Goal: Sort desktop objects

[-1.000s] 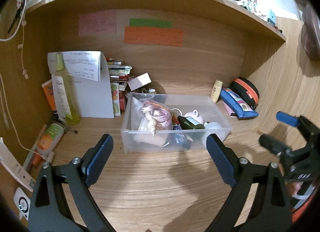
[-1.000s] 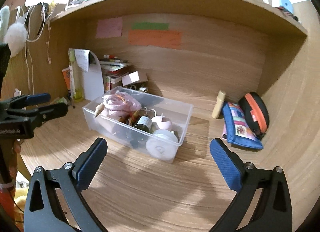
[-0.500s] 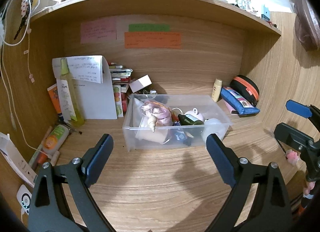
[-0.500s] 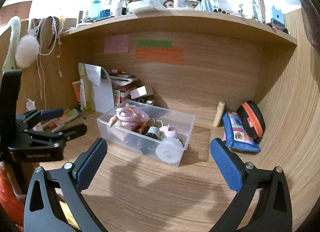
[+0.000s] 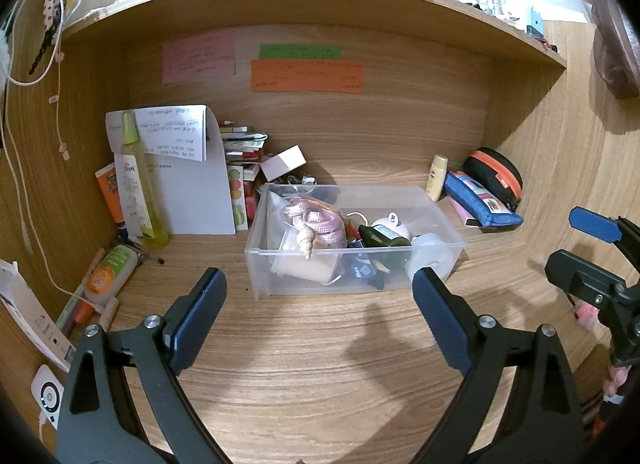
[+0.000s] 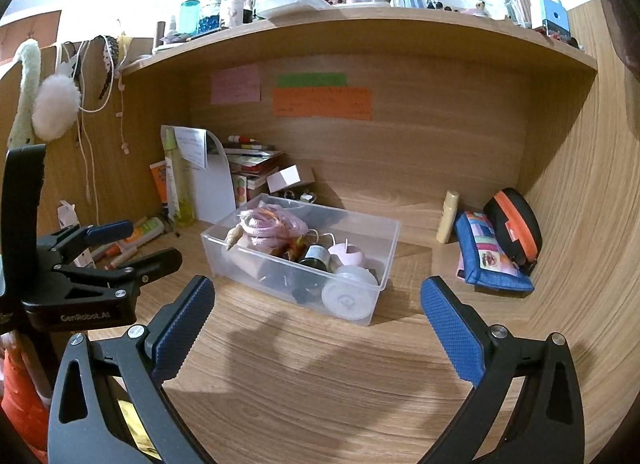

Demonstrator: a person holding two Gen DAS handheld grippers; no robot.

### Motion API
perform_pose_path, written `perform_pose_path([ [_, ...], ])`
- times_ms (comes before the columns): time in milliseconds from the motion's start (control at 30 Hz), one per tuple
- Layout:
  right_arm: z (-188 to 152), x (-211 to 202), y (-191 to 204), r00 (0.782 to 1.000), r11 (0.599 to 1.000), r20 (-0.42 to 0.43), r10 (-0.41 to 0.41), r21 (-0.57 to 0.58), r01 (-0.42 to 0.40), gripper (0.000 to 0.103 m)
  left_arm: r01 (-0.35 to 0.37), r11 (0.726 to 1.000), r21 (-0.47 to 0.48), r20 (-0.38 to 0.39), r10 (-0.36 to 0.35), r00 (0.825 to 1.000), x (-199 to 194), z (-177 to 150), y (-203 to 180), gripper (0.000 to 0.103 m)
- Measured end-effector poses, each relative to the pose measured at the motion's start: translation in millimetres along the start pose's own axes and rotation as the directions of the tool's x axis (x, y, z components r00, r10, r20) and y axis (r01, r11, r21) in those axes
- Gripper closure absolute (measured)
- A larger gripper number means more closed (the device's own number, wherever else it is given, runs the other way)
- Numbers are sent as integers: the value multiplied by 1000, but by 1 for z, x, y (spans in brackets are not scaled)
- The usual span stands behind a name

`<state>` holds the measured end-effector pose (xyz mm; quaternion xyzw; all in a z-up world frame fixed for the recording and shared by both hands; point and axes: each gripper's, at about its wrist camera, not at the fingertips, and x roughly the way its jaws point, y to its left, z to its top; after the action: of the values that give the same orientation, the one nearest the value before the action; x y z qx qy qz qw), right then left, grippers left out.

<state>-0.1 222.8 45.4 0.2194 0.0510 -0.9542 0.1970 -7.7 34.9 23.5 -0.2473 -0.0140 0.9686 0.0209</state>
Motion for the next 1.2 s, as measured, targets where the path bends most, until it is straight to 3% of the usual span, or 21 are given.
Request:
perform_pose_path([
  [1200, 0, 0, 10, 1000, 1000, -3, 14, -13, -14, 0, -18, 1000, 2, 27, 17, 999, -4, 0, -1, 7],
])
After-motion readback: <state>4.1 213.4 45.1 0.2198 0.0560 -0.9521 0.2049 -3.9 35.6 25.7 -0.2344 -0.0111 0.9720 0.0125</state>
